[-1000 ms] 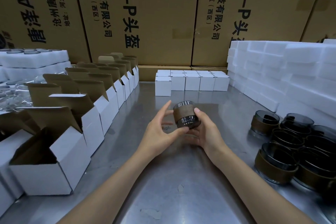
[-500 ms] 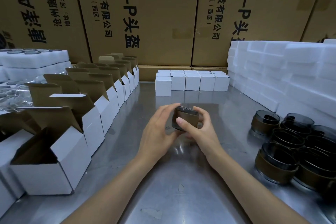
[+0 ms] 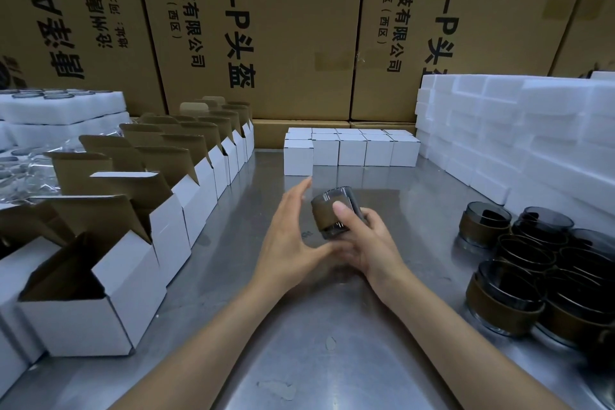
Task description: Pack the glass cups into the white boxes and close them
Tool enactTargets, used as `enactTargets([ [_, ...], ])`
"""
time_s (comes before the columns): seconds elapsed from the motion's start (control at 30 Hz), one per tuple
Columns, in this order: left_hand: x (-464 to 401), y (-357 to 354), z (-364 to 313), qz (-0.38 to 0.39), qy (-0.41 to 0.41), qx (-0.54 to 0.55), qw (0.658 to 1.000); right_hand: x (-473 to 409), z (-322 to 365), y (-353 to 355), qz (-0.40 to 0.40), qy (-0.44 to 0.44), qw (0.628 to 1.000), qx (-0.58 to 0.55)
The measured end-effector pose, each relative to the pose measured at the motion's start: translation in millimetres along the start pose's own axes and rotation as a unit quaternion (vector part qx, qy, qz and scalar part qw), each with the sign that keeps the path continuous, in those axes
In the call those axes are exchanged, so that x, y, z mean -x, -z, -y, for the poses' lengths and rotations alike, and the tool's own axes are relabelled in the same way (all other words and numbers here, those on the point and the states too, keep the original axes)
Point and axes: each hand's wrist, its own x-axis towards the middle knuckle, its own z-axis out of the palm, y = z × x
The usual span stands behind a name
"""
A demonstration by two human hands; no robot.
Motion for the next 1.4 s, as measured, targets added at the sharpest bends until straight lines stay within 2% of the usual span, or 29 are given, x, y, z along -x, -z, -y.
enactTargets([
  [0.1, 2, 1, -2, 0.007, -0.03, -0.019, 0.999, 1, -3, -1, -0.026, 0.025, 0.999, 0.009],
  [0.23, 2, 0, -5, -0.009, -0.059, -0.045, 0.997, 1, -2, -1, -0.02, 0.036, 0.999, 0.018],
  [0.4, 0, 1, -5, -0.046, -0.023, -0.01, 0.999, 0, 5, 3, 0.059, -0.061, 0.994, -0.073],
  [0.5, -1, 2, -3, -0.059, -0.01, 0.0, 0.998, -1, 7, 9, 0.123, -0.125, 0.982, -0.074],
  [0.57, -1, 2, -3, -0.047, -0.002, -0.003, 0.999, -1, 8, 8, 0.138, -0.131, 0.979, -0.071],
  [0.7, 1, 2, -3, -0.005, 0.019, 0.014, 1.0, -1, 1, 3, 0.065, -0.064, 0.991, -0.093],
  [0.83, 2, 2, -5, -0.019, -0.011, -0.002, 1.0, -1, 1, 4, 0.015, -0.024, 0.994, -0.109],
  [0.93, 1, 2, -4, -0.034, -0.052, -0.046, 0.997, 0, -1, 4, 0.022, -0.013, 0.996, -0.085],
  [1.03, -1, 3, -3, -0.053, -0.041, -0.031, 0.997, 0, -2, 3, 0.039, -0.021, 0.998, -0.053],
  [1.23, -2, 3, -2, -0.061, 0.027, 0.052, 0.996, -3, 9, 10, 0.105, -0.14, 0.981, -0.088],
  [1.33, -1, 3, -2, -0.038, 0.023, 0.052, 0.998, -1, 9, 9, 0.118, -0.151, 0.978, -0.079],
  [1.4, -1, 4, -4, -0.009, 0.028, 0.046, 0.999, 0, 7, 5, 0.088, -0.118, 0.983, -0.113],
])
